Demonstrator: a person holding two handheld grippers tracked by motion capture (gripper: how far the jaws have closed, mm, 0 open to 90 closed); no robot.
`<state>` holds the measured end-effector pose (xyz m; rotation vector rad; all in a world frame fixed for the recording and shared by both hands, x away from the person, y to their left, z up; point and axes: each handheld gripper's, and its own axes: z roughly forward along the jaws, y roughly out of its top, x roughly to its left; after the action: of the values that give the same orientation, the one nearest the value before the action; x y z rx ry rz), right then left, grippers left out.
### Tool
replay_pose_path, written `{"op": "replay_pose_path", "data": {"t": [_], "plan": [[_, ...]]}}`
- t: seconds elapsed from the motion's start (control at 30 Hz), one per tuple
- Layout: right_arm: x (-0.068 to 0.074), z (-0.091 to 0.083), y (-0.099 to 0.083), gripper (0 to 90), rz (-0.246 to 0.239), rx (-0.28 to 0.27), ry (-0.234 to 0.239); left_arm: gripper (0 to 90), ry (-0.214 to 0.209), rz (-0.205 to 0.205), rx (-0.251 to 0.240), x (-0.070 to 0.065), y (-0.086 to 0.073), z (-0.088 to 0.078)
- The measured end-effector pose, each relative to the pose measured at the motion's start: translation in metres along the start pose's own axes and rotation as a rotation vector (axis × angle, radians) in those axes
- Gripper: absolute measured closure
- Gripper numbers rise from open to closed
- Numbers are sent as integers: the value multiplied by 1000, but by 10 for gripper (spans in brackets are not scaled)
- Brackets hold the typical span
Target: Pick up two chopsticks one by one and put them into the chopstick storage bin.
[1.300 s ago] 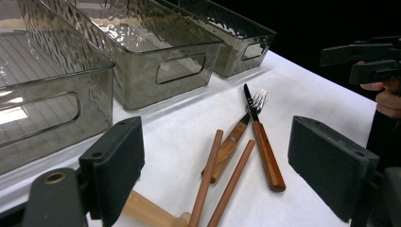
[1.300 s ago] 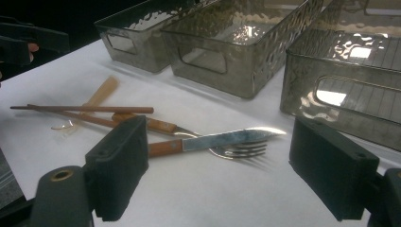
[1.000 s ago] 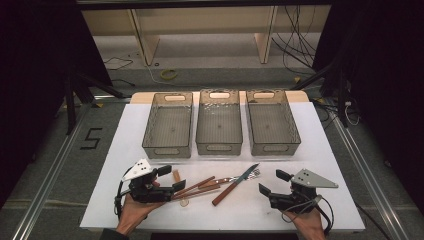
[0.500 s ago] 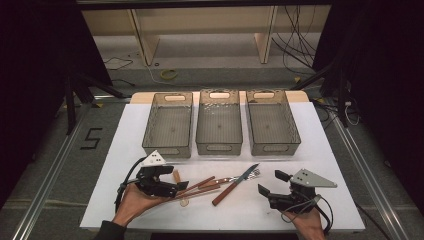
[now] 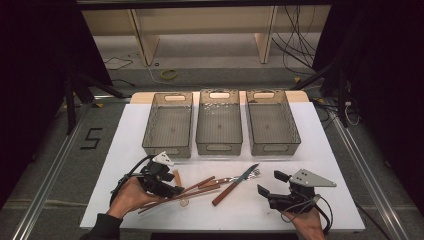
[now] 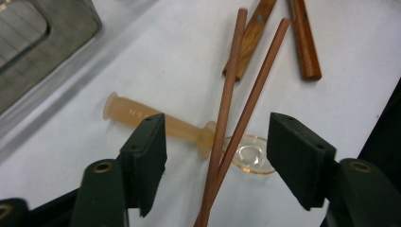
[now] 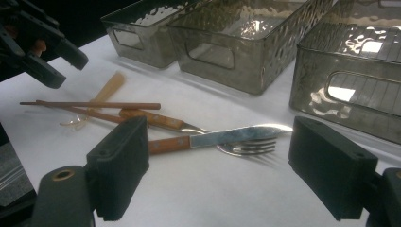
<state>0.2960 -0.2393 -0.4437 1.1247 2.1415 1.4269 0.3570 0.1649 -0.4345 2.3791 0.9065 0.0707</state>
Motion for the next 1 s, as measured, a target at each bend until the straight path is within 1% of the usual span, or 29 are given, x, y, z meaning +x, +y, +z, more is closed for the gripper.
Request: {"op": "replay_pose_path", "data": {"t": [0.07, 0.13, 0.17, 0.2, 0.27, 0.3, 0.33, 0.37, 0.4, 0.47, 0.57, 0.6, 0.63, 0.7, 0.73, 0.8, 0.83, 0.9, 1.0], "plan": [[0, 0, 0, 219, 3, 0, 0, 416, 4, 0, 34, 2, -1, 3], [0, 0, 0, 219, 3, -2, 1, 427, 2, 0, 58, 4, -3, 7], [0, 0, 0, 219, 2, -3, 1, 441, -1, -7, 68, 5, -4, 9], [0, 0, 0, 219, -1, -2, -1, 466, -1, -5, 84, 6, -4, 10], [0, 0, 0, 219, -2, -1, 0, 493, -9, -14, 96, 7, -6, 11], [0, 0, 0, 219, -2, 0, 0, 504, -10, -7, 107, 8, -6, 12], [0, 0, 0, 219, -2, 0, 0, 504, -12, -14, 109, 7, -6, 12], [0, 0, 0, 219, -4, -1, 1, 528, -13, -17, 111, 7, -6, 13], [0, 0, 0, 219, -4, -1, 1, 528, -14, -10, 118, 7, -6, 14], [0, 0, 0, 219, -3, -2, 2, 561, -18, -3, 138, 7, -7, 15], [0, 0, 0, 220, -2, -2, 2, 581, -21, 1, 146, 7, -7, 17], [0, 0, 0, 220, -2, -1, 3, 602, -24, 1, 151, 7, -7, 18], [0, 0, 0, 220, -2, -1, 2, 612, -26, 11, 163, 7, -6, 19], [0, 0, 0, 220, 1, 0, 3, 639, -30, 20, 170, 7, -6, 20], [0, 0, 0, 220, 1, 0, 3, 639, -30, 16, 177, 6, -6, 21], [0, 0, 0, 220, -1, -1, 5, 669, -23, 32, 188, 7, -6, 23], [0, 0, 0, 220, -1, -1, 5, 669, -24, 34, 191, 7, -6, 23], [0, 0, 0, 220, 0, -1, 5, 700, -22, 28, 192, 7, -6, 25], [0, 0, 0, 220, 2, -1, 4, 716, -33, 29, 192, 9, -6, 25]]}}
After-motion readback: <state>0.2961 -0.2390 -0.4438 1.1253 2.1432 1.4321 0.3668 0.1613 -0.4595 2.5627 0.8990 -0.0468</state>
